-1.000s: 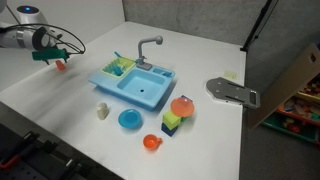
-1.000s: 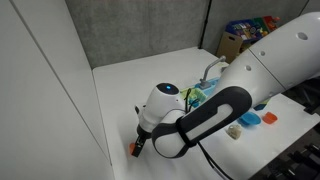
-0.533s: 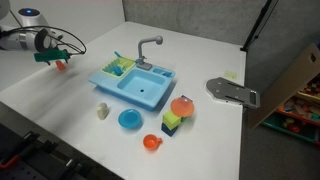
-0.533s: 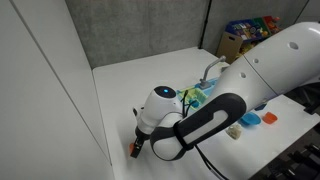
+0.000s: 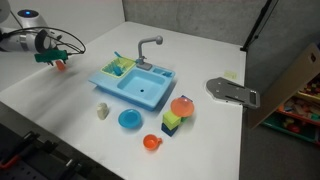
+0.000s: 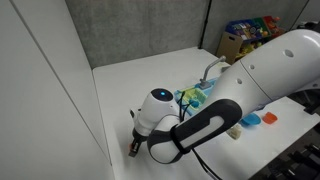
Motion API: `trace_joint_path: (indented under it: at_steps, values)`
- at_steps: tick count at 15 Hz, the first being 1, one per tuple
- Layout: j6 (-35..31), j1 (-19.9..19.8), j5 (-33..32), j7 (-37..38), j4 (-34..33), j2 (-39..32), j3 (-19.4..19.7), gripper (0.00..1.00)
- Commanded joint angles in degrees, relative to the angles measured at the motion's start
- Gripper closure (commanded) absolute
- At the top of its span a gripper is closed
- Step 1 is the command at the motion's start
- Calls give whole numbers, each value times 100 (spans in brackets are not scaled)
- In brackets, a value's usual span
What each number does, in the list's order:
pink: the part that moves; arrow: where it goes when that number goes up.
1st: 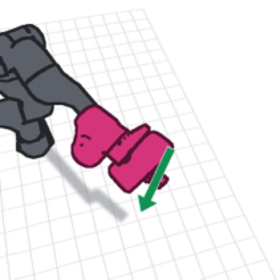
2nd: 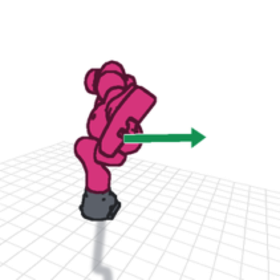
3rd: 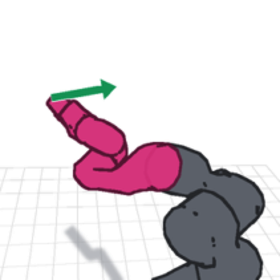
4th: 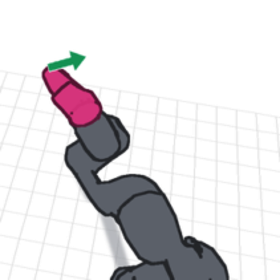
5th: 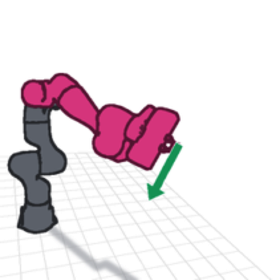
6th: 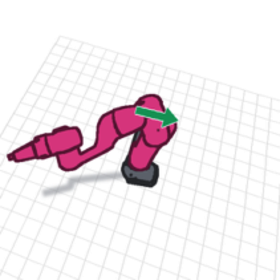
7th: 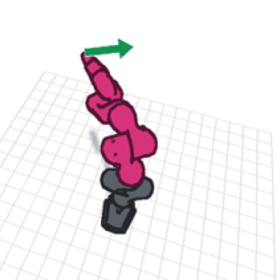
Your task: Put the orange cup in the sink
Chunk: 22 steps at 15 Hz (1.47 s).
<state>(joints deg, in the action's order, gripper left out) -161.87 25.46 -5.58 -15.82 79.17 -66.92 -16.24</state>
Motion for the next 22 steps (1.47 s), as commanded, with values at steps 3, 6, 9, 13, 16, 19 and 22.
trace_joint_path:
  at_steps: [3, 6, 9, 13, 16, 19, 22]
  values:
    - [124, 115, -168, 121, -451, -244, 68, 34]
    - [122, 136, -201, 140, -506, -272, 107, 63]
    - [124, 129, -210, 162, -525, -262, 145, 84]
    - [164, 109, -188, 329, -400, -90, 320, 86]
    - [230, 71, -174, 502, -344, 38, 486, 86]
    - [361, 3, -157, 603, -311, 208, 562, 86]
    - [646, -79, -131, 670, -283, 426, 569, 86]
